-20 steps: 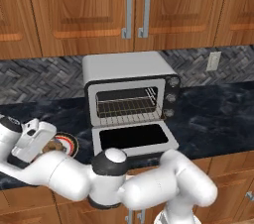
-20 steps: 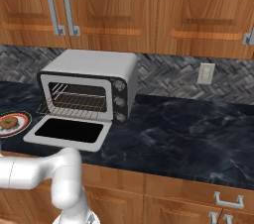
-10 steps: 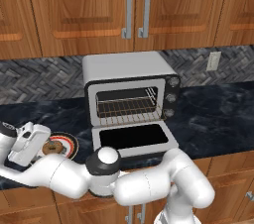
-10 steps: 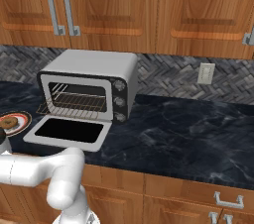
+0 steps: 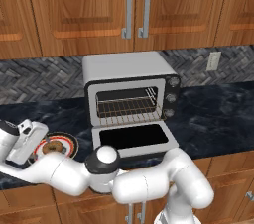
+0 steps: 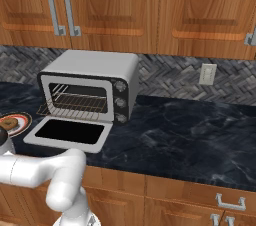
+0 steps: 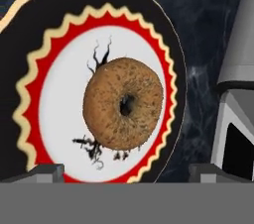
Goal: Pick up the bagel from the plate, place it on the toaster oven rack, close the door, and set the timer.
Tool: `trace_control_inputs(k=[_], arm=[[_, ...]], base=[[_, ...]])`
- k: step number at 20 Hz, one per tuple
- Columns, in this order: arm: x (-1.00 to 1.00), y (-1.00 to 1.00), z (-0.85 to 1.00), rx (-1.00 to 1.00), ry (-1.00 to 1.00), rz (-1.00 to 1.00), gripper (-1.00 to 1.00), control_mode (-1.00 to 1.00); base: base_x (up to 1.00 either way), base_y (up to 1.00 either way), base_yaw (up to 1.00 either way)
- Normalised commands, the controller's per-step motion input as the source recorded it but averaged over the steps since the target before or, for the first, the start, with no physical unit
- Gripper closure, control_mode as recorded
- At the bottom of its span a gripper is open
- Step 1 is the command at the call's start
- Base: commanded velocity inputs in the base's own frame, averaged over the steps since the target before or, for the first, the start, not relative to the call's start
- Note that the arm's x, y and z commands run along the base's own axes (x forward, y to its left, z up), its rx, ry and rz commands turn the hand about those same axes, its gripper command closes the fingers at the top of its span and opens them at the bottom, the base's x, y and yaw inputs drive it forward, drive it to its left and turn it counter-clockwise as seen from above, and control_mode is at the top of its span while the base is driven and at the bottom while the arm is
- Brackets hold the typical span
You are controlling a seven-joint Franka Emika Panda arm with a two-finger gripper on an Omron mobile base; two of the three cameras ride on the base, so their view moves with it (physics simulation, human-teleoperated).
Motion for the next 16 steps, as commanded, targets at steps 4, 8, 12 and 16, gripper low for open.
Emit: trace_control_inputs(k=[4, 8, 12, 16], arm=[[0.04, -0.10, -0.35, 0.09, 0.00, 0.19, -1.00, -1.00], [0.04, -0.11, -0.36, 0.11, 0.00, 0.16, -1.00, -1.00], [0.01, -0.13, -0.20, 0.08, 0.00, 0.12, -1.00, -1.00], [0.00, -0.25, -0.06, 0.07, 0.00, 0.09, -1.00, -1.00]], base=[[0.00, 0.00, 0.00], [0.00, 0.00, 0.00], [0.00, 0.00, 0.00], [0.00, 0.00, 0.00]])
